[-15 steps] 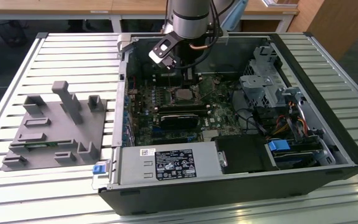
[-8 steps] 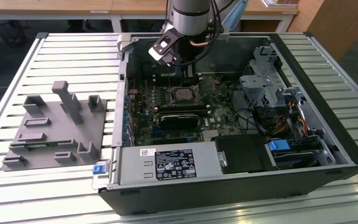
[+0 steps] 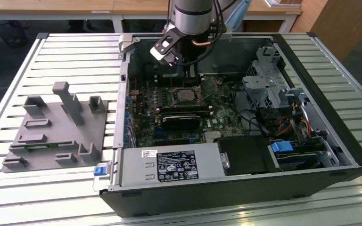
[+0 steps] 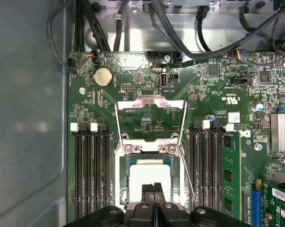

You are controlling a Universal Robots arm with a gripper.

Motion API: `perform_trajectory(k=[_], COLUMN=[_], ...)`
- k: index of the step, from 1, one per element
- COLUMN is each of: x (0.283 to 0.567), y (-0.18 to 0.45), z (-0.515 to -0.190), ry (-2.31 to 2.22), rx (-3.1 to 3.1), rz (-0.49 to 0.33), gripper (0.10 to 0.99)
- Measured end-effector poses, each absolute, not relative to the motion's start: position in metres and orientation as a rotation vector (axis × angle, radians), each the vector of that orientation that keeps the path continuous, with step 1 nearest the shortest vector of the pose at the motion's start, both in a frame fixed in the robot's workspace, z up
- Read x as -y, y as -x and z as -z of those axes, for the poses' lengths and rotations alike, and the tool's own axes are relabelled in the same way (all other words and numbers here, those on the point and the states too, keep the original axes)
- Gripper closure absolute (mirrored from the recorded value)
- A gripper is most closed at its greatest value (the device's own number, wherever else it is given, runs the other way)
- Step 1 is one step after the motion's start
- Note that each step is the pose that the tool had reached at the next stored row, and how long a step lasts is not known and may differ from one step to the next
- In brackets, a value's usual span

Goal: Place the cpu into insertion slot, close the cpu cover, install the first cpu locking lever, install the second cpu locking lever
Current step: 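Close the cpu cover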

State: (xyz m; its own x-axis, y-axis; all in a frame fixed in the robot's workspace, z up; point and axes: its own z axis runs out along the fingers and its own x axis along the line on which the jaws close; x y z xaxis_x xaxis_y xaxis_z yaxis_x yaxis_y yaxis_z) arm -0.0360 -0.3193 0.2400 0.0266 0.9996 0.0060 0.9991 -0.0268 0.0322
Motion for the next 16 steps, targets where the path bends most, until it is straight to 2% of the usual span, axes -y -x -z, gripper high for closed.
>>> perform_trajectory(k=[16], x=[0.3193], y=[0.0368], z=[-0.2474], ry=[-2.236], rx=[-2.178], rz=[-0.04], gripper=[0.965])
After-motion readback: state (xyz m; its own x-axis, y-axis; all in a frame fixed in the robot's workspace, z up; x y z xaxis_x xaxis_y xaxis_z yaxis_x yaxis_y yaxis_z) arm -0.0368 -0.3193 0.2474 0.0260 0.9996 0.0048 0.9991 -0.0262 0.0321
